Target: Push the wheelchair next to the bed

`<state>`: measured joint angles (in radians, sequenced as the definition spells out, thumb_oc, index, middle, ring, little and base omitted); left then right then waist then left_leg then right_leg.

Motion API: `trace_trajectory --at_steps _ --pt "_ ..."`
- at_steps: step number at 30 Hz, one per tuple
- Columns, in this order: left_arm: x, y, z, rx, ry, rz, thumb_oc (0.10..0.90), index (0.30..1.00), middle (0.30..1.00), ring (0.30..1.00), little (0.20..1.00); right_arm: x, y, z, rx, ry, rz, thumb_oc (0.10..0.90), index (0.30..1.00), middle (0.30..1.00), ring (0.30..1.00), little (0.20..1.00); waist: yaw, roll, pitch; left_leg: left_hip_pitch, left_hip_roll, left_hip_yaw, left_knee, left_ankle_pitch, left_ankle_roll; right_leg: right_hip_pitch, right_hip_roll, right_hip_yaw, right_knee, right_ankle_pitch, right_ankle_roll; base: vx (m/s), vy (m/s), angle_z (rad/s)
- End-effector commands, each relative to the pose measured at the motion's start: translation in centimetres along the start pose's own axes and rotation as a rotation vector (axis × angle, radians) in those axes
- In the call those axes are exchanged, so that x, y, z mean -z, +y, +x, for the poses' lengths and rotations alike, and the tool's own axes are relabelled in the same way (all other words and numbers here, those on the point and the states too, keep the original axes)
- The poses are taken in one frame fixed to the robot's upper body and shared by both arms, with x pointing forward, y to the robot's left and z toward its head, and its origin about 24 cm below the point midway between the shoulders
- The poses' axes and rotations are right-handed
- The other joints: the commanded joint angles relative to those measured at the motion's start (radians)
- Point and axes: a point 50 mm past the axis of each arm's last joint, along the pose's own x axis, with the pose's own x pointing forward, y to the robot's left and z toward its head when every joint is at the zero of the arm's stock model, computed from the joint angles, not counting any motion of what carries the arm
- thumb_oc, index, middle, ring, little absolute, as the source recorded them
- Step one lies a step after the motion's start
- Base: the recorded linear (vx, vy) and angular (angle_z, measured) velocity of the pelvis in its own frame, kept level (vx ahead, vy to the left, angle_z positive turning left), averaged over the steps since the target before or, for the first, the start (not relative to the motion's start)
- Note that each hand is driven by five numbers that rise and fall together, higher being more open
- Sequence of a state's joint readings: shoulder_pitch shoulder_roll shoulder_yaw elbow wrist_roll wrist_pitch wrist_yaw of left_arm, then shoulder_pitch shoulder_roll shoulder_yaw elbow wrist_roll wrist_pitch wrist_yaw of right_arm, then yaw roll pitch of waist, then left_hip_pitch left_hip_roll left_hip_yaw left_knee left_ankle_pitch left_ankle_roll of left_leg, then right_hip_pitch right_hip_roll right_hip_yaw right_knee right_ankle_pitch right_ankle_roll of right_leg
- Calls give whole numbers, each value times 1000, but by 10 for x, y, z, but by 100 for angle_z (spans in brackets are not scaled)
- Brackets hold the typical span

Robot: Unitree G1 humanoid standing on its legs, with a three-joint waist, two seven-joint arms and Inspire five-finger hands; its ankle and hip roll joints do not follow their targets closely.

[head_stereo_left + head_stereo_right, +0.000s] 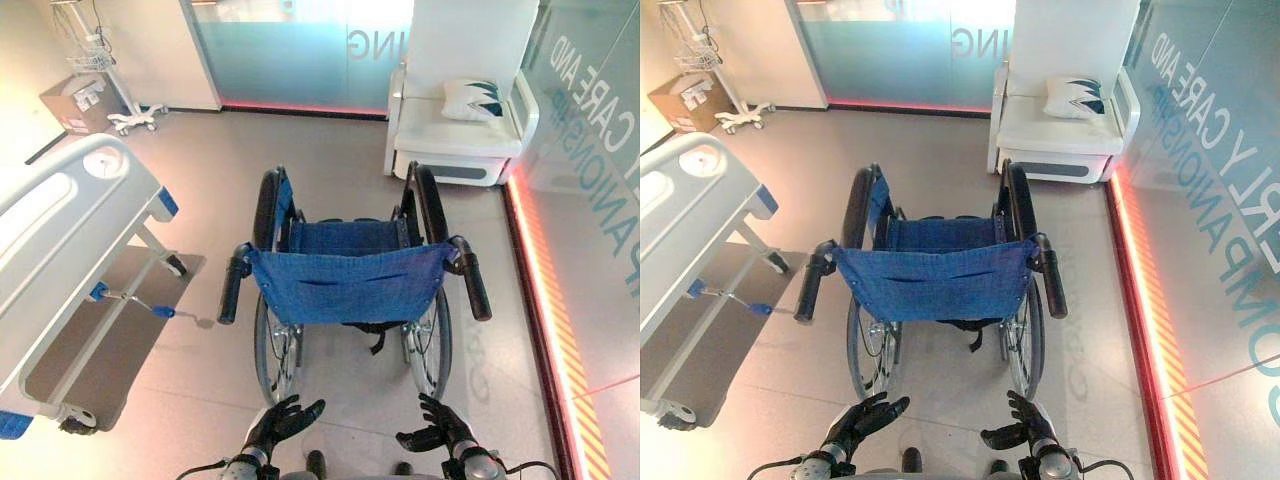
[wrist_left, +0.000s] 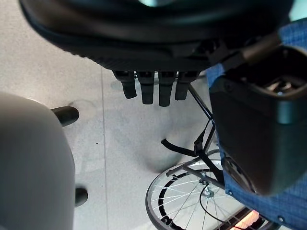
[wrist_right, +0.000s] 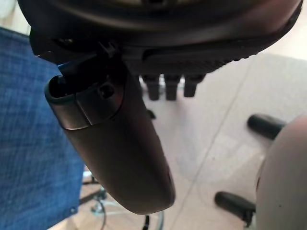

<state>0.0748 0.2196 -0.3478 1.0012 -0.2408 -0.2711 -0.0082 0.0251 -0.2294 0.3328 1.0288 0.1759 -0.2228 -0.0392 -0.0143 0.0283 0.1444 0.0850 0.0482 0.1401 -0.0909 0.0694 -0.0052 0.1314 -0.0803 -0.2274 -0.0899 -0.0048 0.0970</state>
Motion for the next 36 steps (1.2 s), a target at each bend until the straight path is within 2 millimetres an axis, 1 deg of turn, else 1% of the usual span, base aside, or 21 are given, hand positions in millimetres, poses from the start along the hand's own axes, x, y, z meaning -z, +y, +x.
trace_trajectory --at_steps 1,4,8,13,16,18,19,20,21,22,24,25,27,28,29,32,33,34,35,36 --pt "-29 -5 12 -10 -119 8 800 900 900 900 900 -32 -6 9 -18 -135 30 800 900 900 900 900 9 -10 22 40 -60 8 53 -120 28 -44 4 -16 68 -1 -19 0 0 0" --pt "-27 -5 11 1 -120 -42 800 900 900 900 900 -28 -7 8 -5 -128 47 800 900 900 900 900 9 -11 19 42 -59 8 53 -120 27 -39 5 -16 64 -3 -21 0 0 0" --pt "-26 -6 10 -8 -117 -36 800 900 900 900 900 -26 -8 7 37 -128 84 800 900 900 900 900 13 -12 17 40 -59 7 53 -119 26 -38 5 -20 62 -1 -21 0 0 0" --pt "-26 -7 11 -31 -118 -45 800 900 900 900 900 -30 -10 8 111 -137 145 800 900 900 900 900 12 -9 17 43 -59 9 48 -116 28 -39 8 -17 63 -3 -24 0 0 0" --pt "-26 -8 10 -31 -122 -30 800 900 900 900 900 -32 -10 8 134 -148 149 800 900 900 900 900 9 -6 18 46 -59 10 45 -115 27 -39 9 -16 63 -3 -25 0 0 0" --pt "-27 -9 11 -33 -125 -25 800 900 900 900 900 -32 -9 9 126 -140 123 800 900 900 900 900 8 -4 17 48 -61 10 43 -115 28 -37 9 -14 62 -3 -26 0 0 0" --pt "-29 -7 11 -37 -132 -29 800 900 900 900 900 -37 -9 9 99 -163 110 800 900 900 900 900 9 -4 16 50 -61 10 42 -114 27 -34 9 -15 61 -3 -26 0 0 0" --pt "-29 -7 11 -37 -132 -29 800 900 900 900 900 -37 -9 9 99 -163 110 800 900 900 900 900 9 -4 16 50 -61 10 42 -114 27 -34 9 -15 60 -3 -26 0 0 0" --pt "-32 -4 11 -59 -154 -63 800 900 900 900 900 -40 -11 9 100 -174 160 800 900 900 900 900 11 -5 13 52 -62 8 43 -112 25 -30 8 -16 59 -2 -26 0 0 0" --pt "-33 -3 11 -64 -159 -76 800 900 900 900 900 -41 -12 9 104 -179 172 800 900 900 900 900 12 -5 12 52 -62 8 42 -112 24 -29 9 -16 59 -2 -26 37 -7 0" --pt "-45 9 11 -134 -219 -219 800 900 900 900 900 -50 -21 9 134 -221 260 800 900 900 900 900 15 -6 10 58 -63 4 40 -111 24 -23 9 -17 57 -1 -26 36 -9 0" --pt "-49 12 11 -145 -232 -245 800 900 900 900 900 -53 -24 9 145 -232 281 800 900 900 900 900 16 -7 10 59 -63 3 40 -111 24 -22 8 -17 56 0 -26 0 0 0" --pt "-62 32 7 -247 -320 -413 800 900 900 900 900 -66 -41 6 200 -296 374 800 900 900 900 900 20 -10 7 60 -63 1 39 -111 24 -18 7 -17 53 2 -27 0 0 0" --pt "-65 37 6 -275 -339 -451 800 900 900 900 900 -69 -45 5 215 -315 396 800 900 900 900 900 21 -10 6 61 -62 1 38 -111 25 -17 7 -17 52 2 -27 26 -18 4" --pt "-70 48 2 -334 -379 -512 800 900 900 900 900 -75 -53 3 234 -344 434 800 900 900 900 900 22 -12 4 63 -61 2 37 -112 25 -16 8 -17 51 2 -27 18 -16 7" --pt "-82 72 -9 -454 -491 -593 800 900 900 900 900 -89 -73 -4 298 -446 500 800 900 900 900 900 24 -16 2 65 -59 2 35 -111 25 -15 8 -16 50 3 -28 12 -12 4" --pt "-93 91 -18 -542 -584 -620 800 900 900 900 900 -104 -89 -11 355 -541 546 800 900 900 900 900 21 -17 0 67 -57 4 33 -110 24 -16 10 -12 51 2 -30 0 0 0" --pt "-98 97 -22 -576 -629 -618 800 900 900 900 900 -108 -94 -14 374 -576 563 800 900 900 900 900 19 -18 0 69 -57 4 32 -111 24 -15 10 -10 51 1 -31 0 0 0" --pt "-109 105 -28 -618 -680 -604 800 900 900 900 900 -117 -105 -19 407 -634 584 800 900 900 900 900 18 -19 -1 71 -56 4 31 -112 24 -14 11 -9 52 -2 -32 0 0 0" --pt "-116 109 -31 -637 -708 -595 800 900 900 900 900 -123 -111 -22 420 -663 591 800 900 900 900 900 15 -19 -2 73 -55 5 30 -113 23 -14 11 -8 53 -2 -32 0 0 0"
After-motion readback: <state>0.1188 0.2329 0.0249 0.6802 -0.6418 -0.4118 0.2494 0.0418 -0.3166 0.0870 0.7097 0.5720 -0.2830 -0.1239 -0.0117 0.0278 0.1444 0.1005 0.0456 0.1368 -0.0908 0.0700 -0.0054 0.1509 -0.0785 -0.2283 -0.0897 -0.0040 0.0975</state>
